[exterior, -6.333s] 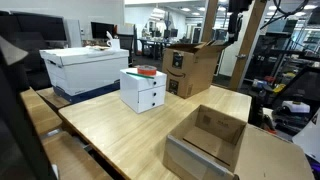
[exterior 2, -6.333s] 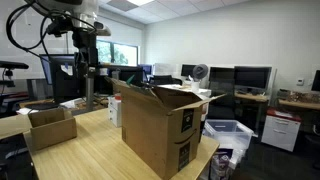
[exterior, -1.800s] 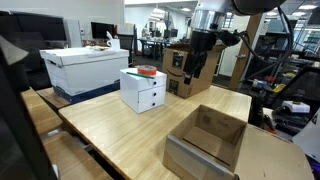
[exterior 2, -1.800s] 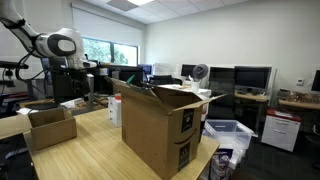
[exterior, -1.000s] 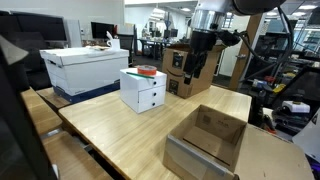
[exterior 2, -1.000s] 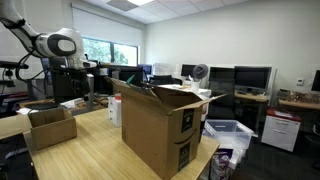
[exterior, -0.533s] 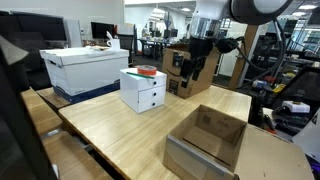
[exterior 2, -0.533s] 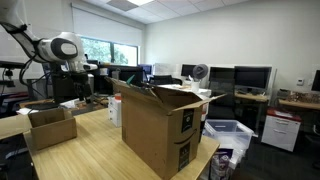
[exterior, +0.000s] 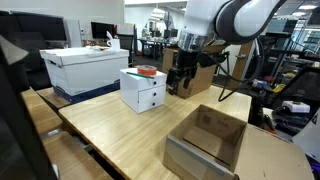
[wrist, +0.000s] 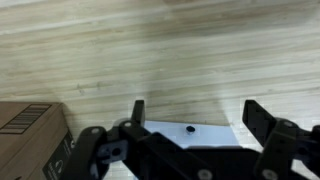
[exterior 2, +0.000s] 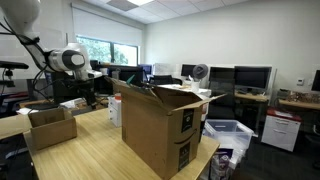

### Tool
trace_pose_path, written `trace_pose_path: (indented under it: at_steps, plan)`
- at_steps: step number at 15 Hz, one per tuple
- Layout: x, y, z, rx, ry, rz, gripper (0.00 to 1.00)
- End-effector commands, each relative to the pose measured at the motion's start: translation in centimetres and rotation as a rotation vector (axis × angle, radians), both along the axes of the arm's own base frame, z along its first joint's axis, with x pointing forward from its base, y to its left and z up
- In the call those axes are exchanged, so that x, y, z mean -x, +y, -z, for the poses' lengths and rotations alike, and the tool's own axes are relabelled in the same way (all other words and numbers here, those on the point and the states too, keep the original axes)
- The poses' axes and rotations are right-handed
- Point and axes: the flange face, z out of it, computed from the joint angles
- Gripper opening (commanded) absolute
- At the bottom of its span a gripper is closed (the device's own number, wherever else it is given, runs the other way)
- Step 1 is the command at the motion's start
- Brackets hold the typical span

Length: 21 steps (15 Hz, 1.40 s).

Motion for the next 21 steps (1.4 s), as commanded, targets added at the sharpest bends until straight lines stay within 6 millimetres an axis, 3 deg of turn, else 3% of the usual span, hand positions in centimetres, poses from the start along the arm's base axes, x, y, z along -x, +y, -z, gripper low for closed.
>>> trace_pose_path:
  at_steps: [1,5,10,21]
  plan:
    - [-3.4,0.4,1.8,-0.007,-0.034,0.045,1.0]
    - [-6.7,1.5,4.1,-0.008,-0.03,0.023,1.0]
    - [-8.2,2.3,5.5,0.029,-0.044,0.045,1.0]
    - [-8.4,1.1,8.3,0.04,-0.033,0.123,1.0]
